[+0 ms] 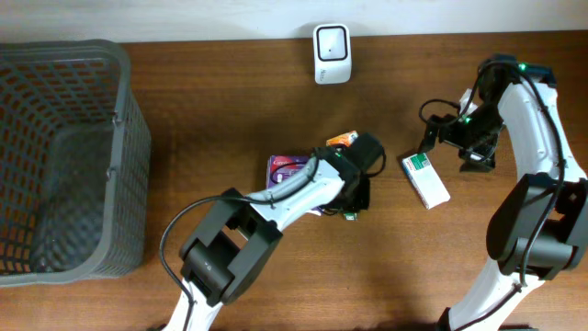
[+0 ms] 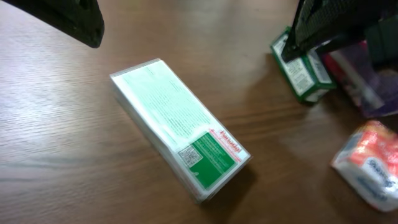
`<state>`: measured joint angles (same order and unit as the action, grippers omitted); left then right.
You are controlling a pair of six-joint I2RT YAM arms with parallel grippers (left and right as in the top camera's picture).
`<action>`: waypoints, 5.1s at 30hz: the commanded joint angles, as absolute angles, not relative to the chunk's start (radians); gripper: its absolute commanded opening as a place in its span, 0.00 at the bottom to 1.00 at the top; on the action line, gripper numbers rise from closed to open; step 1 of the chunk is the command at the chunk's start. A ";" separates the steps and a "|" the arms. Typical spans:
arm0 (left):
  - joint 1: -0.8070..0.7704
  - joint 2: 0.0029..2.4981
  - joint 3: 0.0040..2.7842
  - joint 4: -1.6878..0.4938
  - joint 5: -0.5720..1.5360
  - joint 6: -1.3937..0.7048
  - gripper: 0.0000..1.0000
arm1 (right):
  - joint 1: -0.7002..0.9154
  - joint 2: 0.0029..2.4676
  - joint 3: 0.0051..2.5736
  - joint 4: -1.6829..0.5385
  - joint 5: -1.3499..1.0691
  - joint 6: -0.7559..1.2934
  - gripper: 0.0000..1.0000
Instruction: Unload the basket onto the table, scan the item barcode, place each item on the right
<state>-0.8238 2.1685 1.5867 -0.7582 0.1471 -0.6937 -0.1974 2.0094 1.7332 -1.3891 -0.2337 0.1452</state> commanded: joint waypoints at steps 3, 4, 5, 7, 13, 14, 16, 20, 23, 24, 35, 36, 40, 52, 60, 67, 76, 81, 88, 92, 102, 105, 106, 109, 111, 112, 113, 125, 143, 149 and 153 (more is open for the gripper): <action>-0.585 2.181 1.606 -0.760 0.812 -0.657 0.18 | -0.197 2.004 1.550 -1.229 -0.728 0.029 0.99; -0.549 2.181 1.606 -0.759 0.927 -0.646 0.18 | -0.197 2.004 1.501 -1.176 -0.804 0.029 0.99; -0.511 2.181 1.606 -0.748 1.063 -0.628 0.18 | -0.197 2.004 1.449 -1.125 -0.884 0.029 0.99; -0.440 2.181 1.606 -0.733 1.218 -0.624 0.20 | -0.197 2.004 1.285 -0.909 -1.253 0.030 0.99; -0.439 2.181 1.605 -0.659 1.337 -0.624 0.20 | -0.180 2.004 1.226 -0.840 -1.403 0.096 0.93; -0.442 2.181 1.605 -0.658 1.335 -0.624 0.20 | -0.175 2.004 1.226 -0.822 -1.402 0.121 0.89; -0.447 2.181 1.605 -0.658 1.335 -0.624 0.20 | -0.151 2.004 1.226 -0.749 -1.398 0.254 0.68; -0.451 2.181 1.605 -0.636 1.335 -0.637 0.20 | -0.076 2.004 1.226 -0.611 -1.350 0.461 0.70; -0.451 2.181 1.605 -0.636 1.335 -0.640 0.20 | -0.045 2.004 1.226 -0.549 -1.322 0.533 0.71; -0.451 2.181 1.605 -0.636 1.336 -0.640 0.20 | -0.045 2.004 1.226 -0.549 -1.305 0.537 0.70; -0.444 2.181 1.605 -0.636 1.245 -0.640 0.50 | -0.046 2.004 1.228 -0.514 -1.296 0.559 0.15; -0.442 2.181 1.605 -0.636 1.218 -0.640 0.52 | -0.047 2.004 1.229 -0.506 -1.292 0.560 0.16; -0.390 2.181 1.606 -0.637 1.068 -0.640 0.56 | -0.048 2.004 1.281 -0.509 -1.156 0.566 0.19; -0.262 2.180 1.606 -0.858 0.601 -0.550 0.56 | -0.007 2.004 1.465 -1.015 -0.081 0.450 0.24; -0.282 2.141 1.642 -0.942 0.419 -0.509 0.52 | 0.216 2.004 1.467 -1.078 0.105 0.422 0.57; -0.298 1.967 1.691 -1.008 0.238 -0.506 0.59 | 0.161 2.004 1.462 -1.180 -0.084 0.352 0.68; -0.301 1.967 1.691 -1.040 0.234 -0.506 0.62 | 0.171 2.004 1.341 -1.050 -0.082 0.374 0.27; -0.301 1.967 1.691 -1.045 0.208 -0.506 0.67 | 0.170 2.004 1.465 -1.069 -0.083 0.370 0.22; -0.301 1.967 1.691 -1.045 0.208 -0.506 0.68 | 0.171 2.004 1.701 -0.701 -0.132 0.339 0.15; -0.301 1.967 1.691 -1.045 0.208 -0.506 0.69 | 0.171 2.004 1.701 -0.358 -0.188 0.450 0.13; -0.301 1.967 1.691 -1.043 0.208 -0.506 0.70 | 0.249 2.237 1.843 -0.101 -0.073 0.518 0.08; -0.304 1.967 1.691 -1.043 0.209 -0.506 0.72 | 0.249 2.242 1.843 -0.101 -0.039 0.517 0.08; -0.307 1.967 1.691 -1.043 0.208 -0.506 0.72 | 0.249 2.249 1.843 -0.102 -0.025 0.517 0.08; -0.329 1.967 1.691 -1.042 0.208 -0.506 0.72 | 0.247 2.266 1.843 -0.103 -0.001 0.518 0.08; -0.338 1.967 1.691 -1.042 0.205 -0.506 0.72 | 0.248 2.270 1.843 -0.088 0.030 0.537 0.08; -0.338 1.967 1.691 -1.042 0.200 -0.506 0.72 | 0.248 2.275 1.843 -0.085 0.036 0.541 0.09; -0.338 1.967 1.691 -1.042 0.200 -0.506 0.72 | 0.248 2.285 1.843 -0.085 0.039 0.558 0.09; -0.339 1.967 1.691 -1.049 0.183 -0.506 0.73 | -0.283 2.018 1.933 -0.663 -0.002 0.567 0.04; -0.333 1.956 1.920 -1.292 0.034 -0.428 0.73 | -0.820 2.166 1.972 -1.049 -0.056 0.458 0.98; -0.323 1.949 2.049 -1.602 -0.075 -0.580 0.99 | -0.701 2.099 2.014 -1.231 -0.524 0.396 0.99; -0.325 1.949 1.716 -1.393 0.087 -0.578 0.94 | -0.517 2.099 2.014 -1.231 -0.512 0.396 0.99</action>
